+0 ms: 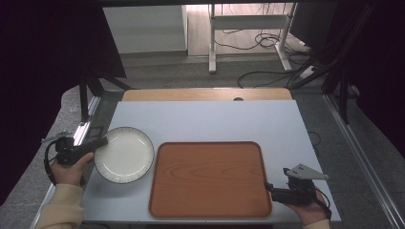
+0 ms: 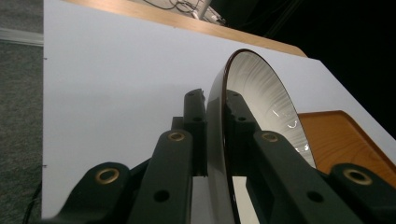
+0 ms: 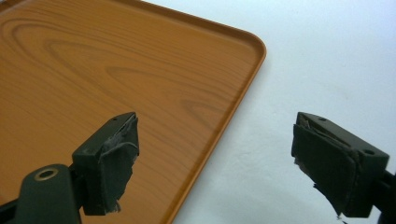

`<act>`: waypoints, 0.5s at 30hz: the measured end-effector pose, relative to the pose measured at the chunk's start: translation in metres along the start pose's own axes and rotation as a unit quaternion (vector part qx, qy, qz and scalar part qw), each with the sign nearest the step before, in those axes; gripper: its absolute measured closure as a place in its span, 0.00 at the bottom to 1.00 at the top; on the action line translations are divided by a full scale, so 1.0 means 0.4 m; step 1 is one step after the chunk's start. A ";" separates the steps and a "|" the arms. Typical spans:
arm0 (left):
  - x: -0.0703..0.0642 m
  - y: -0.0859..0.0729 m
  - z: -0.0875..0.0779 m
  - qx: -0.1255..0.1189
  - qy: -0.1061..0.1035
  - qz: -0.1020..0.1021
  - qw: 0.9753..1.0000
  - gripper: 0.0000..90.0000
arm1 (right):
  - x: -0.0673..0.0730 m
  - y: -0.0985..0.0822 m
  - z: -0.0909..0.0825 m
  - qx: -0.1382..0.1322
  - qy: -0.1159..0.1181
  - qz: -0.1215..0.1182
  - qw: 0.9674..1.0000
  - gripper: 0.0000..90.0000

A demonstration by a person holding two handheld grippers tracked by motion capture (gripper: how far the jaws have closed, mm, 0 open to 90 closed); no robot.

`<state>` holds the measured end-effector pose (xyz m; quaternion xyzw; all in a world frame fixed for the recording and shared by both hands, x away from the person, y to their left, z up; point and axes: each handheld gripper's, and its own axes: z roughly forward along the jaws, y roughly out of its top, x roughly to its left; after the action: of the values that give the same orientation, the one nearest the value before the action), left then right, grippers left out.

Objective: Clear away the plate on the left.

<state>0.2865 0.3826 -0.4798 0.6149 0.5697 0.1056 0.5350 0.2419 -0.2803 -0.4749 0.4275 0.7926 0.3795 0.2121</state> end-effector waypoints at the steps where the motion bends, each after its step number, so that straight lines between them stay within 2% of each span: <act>1: 0.000 0.000 0.000 0.000 0.000 0.000 1.000 0.91 | 0.000 0.000 0.000 0.000 0.000 0.000 1.000 0.17; 11: -0.029 0.009 0.002 -0.006 -0.020 0.003 1.000 0.91 | -0.001 0.000 0.000 0.000 0.001 0.001 1.000 0.17; 15: -0.037 0.012 0.004 -0.006 -0.022 0.005 1.000 0.91 | -0.001 0.000 0.000 0.000 0.001 0.001 1.000 0.17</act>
<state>0.2855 0.3708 -0.4697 0.6167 0.5540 0.0978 0.5507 0.2421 -0.2806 -0.4750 0.4279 0.7925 0.3798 0.2110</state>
